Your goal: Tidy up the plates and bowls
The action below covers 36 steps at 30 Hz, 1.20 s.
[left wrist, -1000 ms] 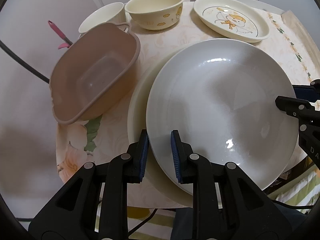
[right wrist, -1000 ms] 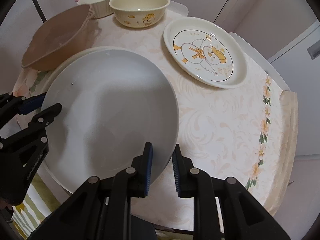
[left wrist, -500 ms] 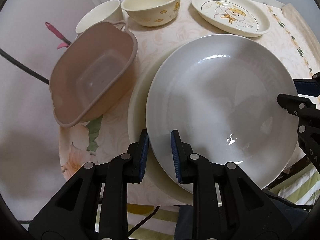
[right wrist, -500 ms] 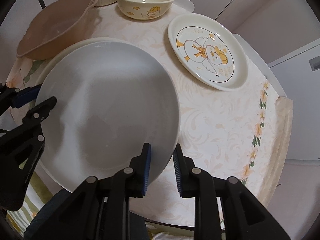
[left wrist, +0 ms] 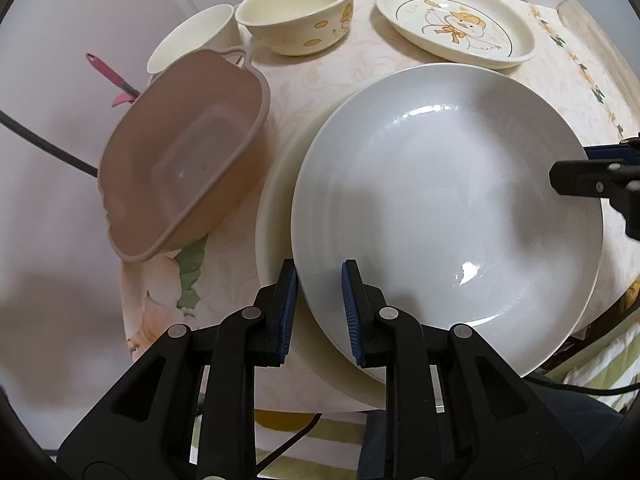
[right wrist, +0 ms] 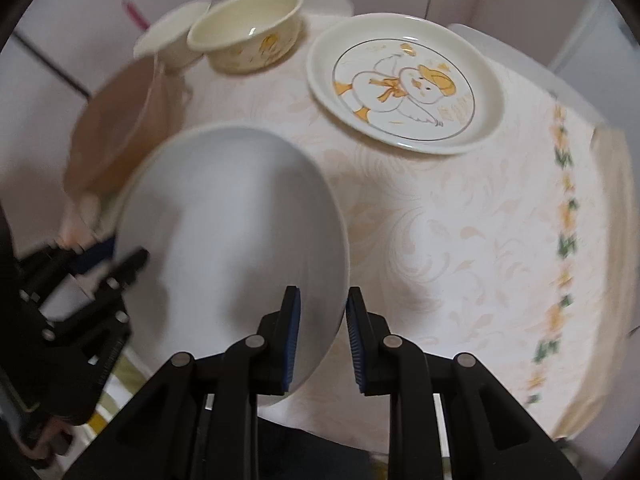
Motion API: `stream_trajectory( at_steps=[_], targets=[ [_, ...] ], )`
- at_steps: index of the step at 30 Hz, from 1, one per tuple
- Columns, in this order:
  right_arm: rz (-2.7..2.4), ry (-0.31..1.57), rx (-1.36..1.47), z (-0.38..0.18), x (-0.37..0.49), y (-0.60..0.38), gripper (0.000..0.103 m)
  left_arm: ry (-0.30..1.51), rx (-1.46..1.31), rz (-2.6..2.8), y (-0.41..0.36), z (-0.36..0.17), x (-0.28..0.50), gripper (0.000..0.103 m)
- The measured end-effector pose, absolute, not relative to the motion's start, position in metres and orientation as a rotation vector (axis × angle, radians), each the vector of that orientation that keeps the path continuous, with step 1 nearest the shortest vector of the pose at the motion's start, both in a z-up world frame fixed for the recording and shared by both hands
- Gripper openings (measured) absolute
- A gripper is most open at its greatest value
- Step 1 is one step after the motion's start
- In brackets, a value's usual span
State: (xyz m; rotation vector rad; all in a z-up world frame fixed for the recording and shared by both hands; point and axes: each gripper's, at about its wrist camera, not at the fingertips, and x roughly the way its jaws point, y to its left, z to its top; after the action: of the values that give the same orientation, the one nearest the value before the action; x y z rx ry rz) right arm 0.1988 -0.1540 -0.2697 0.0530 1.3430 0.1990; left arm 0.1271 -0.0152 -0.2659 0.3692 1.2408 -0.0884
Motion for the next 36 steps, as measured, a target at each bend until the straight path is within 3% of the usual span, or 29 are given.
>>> stream_trajectory(
  at_steps=[11,36],
  targets=[
    [0.207,1.261,-0.048,-0.268,0.191,-0.146,0.022,1.215,0.469,-0.058,-0.024,-0.267,0.12,0.02],
    [0.214,1.278,-0.153,-0.268,0.19,-0.134,0.022,1.205,0.58,-0.019,-0.035,-0.269,0.114,0.02]
  ],
)
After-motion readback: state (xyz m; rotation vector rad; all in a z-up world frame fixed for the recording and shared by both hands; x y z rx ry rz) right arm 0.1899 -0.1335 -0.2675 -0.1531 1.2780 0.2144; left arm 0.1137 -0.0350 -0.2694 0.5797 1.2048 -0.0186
